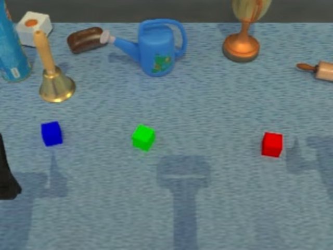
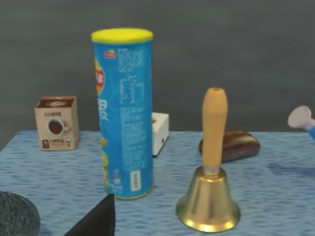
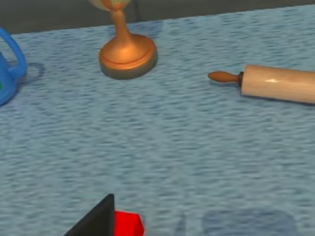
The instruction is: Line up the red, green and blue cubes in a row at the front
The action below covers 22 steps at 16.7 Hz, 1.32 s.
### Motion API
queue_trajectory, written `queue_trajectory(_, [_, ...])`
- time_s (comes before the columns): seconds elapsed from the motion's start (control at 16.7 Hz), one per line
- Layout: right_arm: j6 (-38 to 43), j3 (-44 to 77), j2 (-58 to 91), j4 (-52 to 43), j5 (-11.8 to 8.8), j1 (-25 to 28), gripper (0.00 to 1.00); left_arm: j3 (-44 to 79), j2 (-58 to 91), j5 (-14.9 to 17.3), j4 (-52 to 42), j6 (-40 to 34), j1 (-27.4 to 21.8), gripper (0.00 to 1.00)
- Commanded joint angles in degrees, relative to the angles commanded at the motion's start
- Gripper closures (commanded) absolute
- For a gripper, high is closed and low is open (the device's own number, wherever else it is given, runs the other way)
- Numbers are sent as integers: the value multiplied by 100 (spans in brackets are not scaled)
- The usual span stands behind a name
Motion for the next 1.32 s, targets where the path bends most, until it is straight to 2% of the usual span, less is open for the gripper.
queue_trajectory(0.42, [1020,3057,4489,-2245,11,648,0,0,0,0,0,0,0,0])
queue_trajectory(0.72, [1641,4933,6894,-3557,11,1042,0,0,0,0,0,0,0,0])
queue_trajectory(1.02, [2017,6138,8345,-4289,18,1279,0,0,0,0,0,0,0,0])
queue_trajectory(1.32, [2074,6329,8538,-4393,20,1315,0,0,0,0,0,0,0,0])
